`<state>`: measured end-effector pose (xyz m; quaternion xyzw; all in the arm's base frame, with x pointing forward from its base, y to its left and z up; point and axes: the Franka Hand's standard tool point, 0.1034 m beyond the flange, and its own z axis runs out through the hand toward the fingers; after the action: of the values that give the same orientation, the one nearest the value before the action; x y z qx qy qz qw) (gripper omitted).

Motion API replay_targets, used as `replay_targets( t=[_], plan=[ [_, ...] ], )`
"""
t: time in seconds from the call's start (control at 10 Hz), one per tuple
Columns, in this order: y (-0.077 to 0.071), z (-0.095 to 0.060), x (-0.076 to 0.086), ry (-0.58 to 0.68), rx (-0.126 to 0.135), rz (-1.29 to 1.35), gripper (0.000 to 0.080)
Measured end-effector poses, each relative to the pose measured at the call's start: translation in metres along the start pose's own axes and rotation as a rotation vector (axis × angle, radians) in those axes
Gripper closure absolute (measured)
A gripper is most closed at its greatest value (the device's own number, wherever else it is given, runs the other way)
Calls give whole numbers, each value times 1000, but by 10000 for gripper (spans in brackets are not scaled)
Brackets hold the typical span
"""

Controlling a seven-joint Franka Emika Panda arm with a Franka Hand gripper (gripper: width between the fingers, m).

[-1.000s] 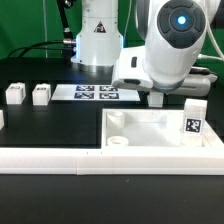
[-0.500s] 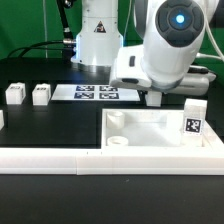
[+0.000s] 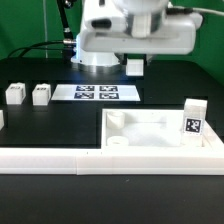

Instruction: Assemble square table

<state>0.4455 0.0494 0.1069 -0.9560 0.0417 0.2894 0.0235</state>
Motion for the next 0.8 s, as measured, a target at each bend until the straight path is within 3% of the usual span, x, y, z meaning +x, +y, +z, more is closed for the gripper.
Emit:
replay_targets(
  t=[0.1, 0.4, 0.5, 0.6, 0.8],
  plan=[
    [0, 5, -5, 40, 4, -2, 509],
    [-2, -1, 7, 240, 13, -10, 509],
    [0, -24, 17, 327, 21, -21, 509],
    [2, -61, 34, 453, 24, -34, 509],
    [3, -103, 53, 664, 7, -62, 509]
  ],
)
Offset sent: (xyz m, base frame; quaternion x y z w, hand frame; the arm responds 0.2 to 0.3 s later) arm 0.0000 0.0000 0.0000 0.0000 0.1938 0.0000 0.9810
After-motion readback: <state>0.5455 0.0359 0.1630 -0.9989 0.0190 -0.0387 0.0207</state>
